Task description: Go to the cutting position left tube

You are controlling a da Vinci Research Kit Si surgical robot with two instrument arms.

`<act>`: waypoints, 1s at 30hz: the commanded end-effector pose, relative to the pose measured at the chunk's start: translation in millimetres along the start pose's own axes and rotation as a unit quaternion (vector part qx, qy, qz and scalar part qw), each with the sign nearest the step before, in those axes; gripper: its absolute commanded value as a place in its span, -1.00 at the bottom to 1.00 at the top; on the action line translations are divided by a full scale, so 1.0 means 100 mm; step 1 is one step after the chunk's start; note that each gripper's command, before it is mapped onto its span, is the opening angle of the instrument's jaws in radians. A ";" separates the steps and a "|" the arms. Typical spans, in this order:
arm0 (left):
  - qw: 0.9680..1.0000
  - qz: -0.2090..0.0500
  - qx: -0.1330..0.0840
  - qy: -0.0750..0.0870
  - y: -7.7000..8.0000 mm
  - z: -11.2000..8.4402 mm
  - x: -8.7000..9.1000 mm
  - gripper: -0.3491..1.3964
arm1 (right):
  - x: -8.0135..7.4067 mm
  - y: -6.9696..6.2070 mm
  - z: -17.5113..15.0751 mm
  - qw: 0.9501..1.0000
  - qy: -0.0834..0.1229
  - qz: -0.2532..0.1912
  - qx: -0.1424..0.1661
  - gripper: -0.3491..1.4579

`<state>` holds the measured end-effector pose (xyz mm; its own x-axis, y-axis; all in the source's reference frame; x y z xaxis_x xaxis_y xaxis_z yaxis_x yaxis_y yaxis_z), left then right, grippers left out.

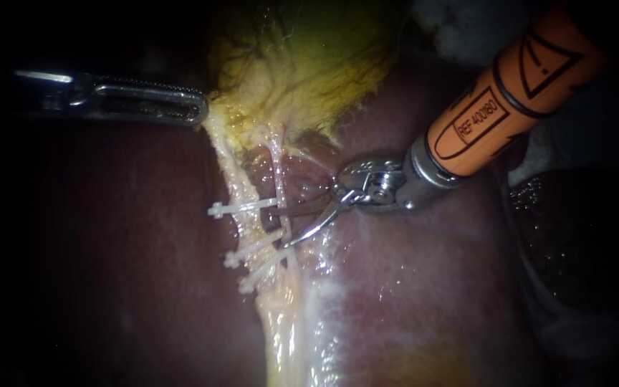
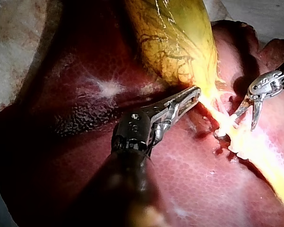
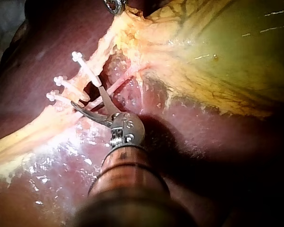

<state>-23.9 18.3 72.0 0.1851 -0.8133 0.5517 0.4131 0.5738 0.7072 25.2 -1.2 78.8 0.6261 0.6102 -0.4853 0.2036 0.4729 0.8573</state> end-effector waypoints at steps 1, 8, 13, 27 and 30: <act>1.000 0.000 0.000 0.000 0.000 0.000 0.000 -1.00 | 0.000 0.001 0.000 1.000 0.000 0.002 0.003 0.51; 1.000 0.000 0.000 0.000 0.001 0.001 0.000 -1.00 | 0.007 0.009 0.005 1.000 0.005 0.017 0.021 0.51; 1.000 0.000 0.000 0.000 0.001 0.001 0.000 -1.00 | 0.010 0.013 0.009 0.998 0.010 0.038 0.047 0.51; 1.000 0.000 -0.001 0.000 0.002 0.001 0.000 -1.00 | 0.016 0.021 0.026 0.996 0.041 0.047 0.070 0.50; 1.000 0.000 -0.001 0.000 0.002 0.001 0.000 -1.00 | 0.018 0.019 0.029 0.995 0.050 0.047 0.078 0.48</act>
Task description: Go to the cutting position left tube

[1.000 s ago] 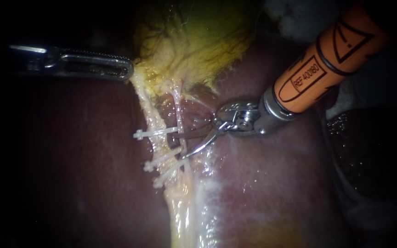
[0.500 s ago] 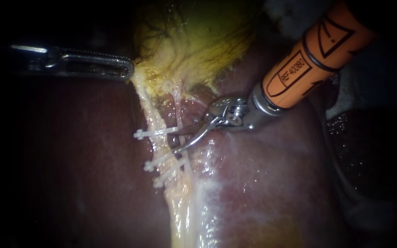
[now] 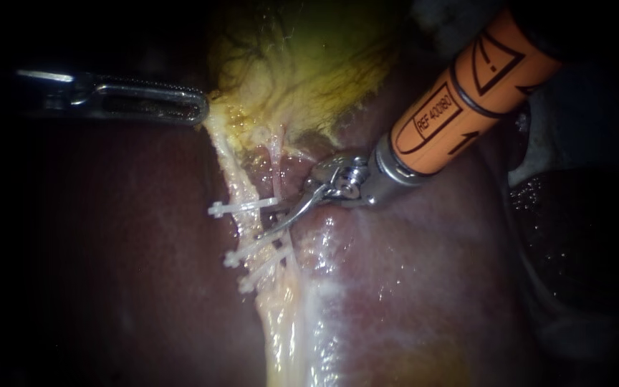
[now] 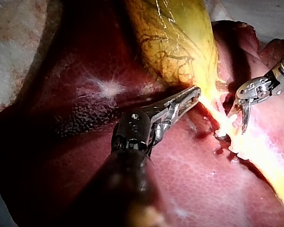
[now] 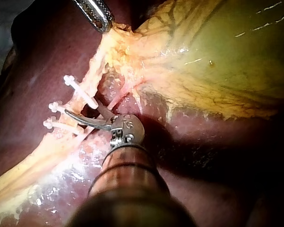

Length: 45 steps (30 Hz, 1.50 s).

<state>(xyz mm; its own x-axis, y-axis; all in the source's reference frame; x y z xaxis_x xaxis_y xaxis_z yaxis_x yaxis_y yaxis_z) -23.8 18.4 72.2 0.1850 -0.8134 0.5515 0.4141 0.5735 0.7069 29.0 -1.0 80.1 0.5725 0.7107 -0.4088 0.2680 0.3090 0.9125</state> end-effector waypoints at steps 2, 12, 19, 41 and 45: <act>1.000 0.000 -0.001 0.000 0.000 0.000 0.000 -1.00 | 0.000 -0.002 0.003 1.000 0.003 -0.002 0.003 0.46; 1.000 0.000 -0.001 0.000 0.001 0.000 0.000 -1.00 | 0.007 -0.007 0.019 0.999 0.020 -0.034 0.023 0.24; 1.000 0.000 -0.001 0.000 0.001 0.001 0.001 -1.00 | 0.017 -0.003 0.035 0.995 0.040 -0.086 0.034 0.20; 1.000 0.000 -0.002 -0.001 0.002 0.001 0.000 -1.00 | 0.026 0.006 0.075 0.975 0.088 -0.200 0.024 0.18; 1.000 0.000 -0.002 -0.001 0.002 0.001 0.000 -1.00 | 0.026 0.011 0.079 0.975 0.101 -0.199 0.000 0.20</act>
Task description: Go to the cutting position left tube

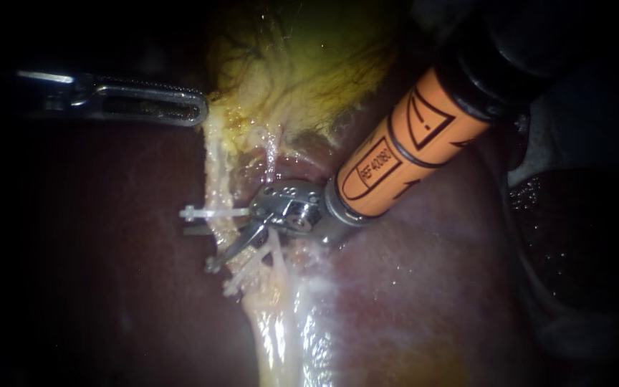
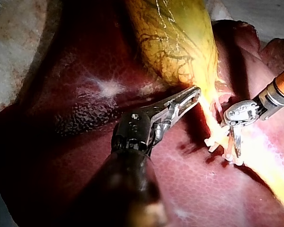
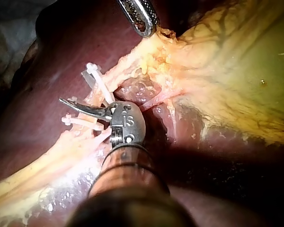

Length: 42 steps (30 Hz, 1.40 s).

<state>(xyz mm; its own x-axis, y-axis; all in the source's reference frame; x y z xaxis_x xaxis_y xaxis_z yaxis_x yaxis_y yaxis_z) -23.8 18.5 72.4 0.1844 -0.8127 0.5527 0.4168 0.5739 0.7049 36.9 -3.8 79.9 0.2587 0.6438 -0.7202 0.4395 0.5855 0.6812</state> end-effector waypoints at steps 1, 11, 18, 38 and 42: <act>1.000 0.000 -0.001 0.000 0.000 -0.001 0.000 -1.00 | -0.002 -0.001 0.000 1.000 0.000 0.001 -0.002 0.22; 1.000 0.000 -0.001 0.000 0.000 -0.001 -0.001 -1.00 | -0.003 -0.008 0.007 1.000 0.009 0.006 0.002 0.22; 1.000 -0.001 -0.001 0.000 0.000 -0.001 -0.001 -1.00 | 0.024 -0.023 0.008 1.000 0.024 0.013 0.009 0.20; 1.000 -0.001 -0.001 0.000 0.000 -0.002 -0.001 -1.00 | 0.066 -0.042 0.009 0.999 0.040 0.016 0.019 0.18; 1.000 -0.001 -0.001 0.000 0.000 -0.002 -0.001 -1.00 | 0.066 -0.042 0.009 0.999 0.040 0.016 0.019 0.18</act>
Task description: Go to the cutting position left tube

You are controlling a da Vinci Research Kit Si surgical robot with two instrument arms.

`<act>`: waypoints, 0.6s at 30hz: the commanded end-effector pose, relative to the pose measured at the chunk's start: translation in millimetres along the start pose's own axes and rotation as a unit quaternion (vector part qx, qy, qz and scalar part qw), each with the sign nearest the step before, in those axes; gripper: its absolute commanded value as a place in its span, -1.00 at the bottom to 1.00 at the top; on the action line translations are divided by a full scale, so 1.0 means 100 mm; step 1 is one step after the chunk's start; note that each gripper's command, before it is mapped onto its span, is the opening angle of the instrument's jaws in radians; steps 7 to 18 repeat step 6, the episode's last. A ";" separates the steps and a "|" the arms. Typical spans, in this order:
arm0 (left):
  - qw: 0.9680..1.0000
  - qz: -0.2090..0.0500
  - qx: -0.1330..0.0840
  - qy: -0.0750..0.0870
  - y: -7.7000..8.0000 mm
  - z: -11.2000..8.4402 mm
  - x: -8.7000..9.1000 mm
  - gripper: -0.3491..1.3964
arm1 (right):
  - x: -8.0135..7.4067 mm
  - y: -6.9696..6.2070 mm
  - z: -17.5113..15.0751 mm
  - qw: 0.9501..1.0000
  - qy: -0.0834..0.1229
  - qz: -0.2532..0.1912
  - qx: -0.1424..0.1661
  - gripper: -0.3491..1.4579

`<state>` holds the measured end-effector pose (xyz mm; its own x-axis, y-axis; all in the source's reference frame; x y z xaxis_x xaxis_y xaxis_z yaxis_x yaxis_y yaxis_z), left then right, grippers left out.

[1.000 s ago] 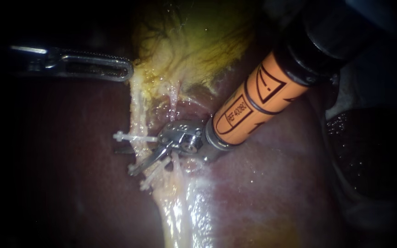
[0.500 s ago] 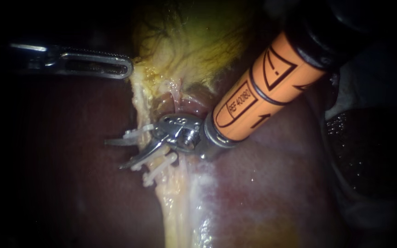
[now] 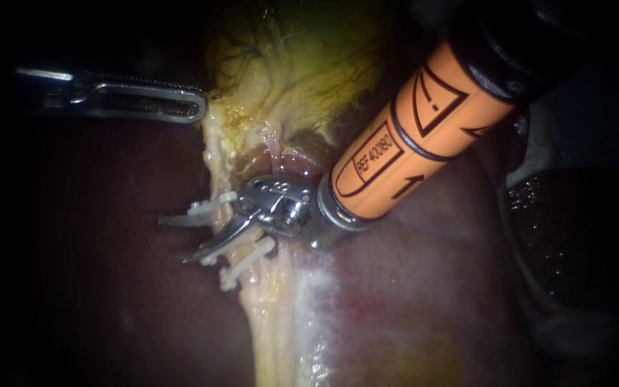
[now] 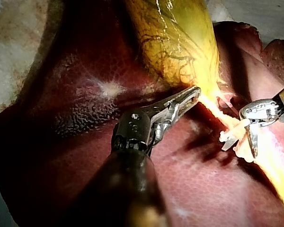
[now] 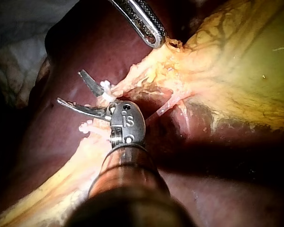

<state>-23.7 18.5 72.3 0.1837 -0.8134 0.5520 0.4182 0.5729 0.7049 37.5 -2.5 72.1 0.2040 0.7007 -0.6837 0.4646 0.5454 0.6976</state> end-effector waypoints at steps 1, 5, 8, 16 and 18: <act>1.000 0.000 0.000 0.000 0.000 0.000 0.000 -1.00 | 0.000 0.000 0.000 1.000 0.000 0.000 0.000 0.18; 1.000 0.000 0.000 0.000 0.000 0.000 0.000 -1.00 | 0.000 0.000 0.000 1.000 0.000 0.000 0.000 0.18; 1.000 0.000 0.000 0.000 0.000 0.000 0.000 -1.00 | -0.001 0.000 0.000 1.000 0.000 0.000 0.000 0.18; 1.000 0.000 0.000 0.000 0.000 0.000 0.000 -1.00 | -0.001 0.000 0.000 1.000 0.000 0.000 0.000 0.18; 1.000 0.000 0.000 0.000 0.000 0.000 0.000 -1.00 | -0.001 0.000 0.000 1.000 0.000 0.000 0.000 0.18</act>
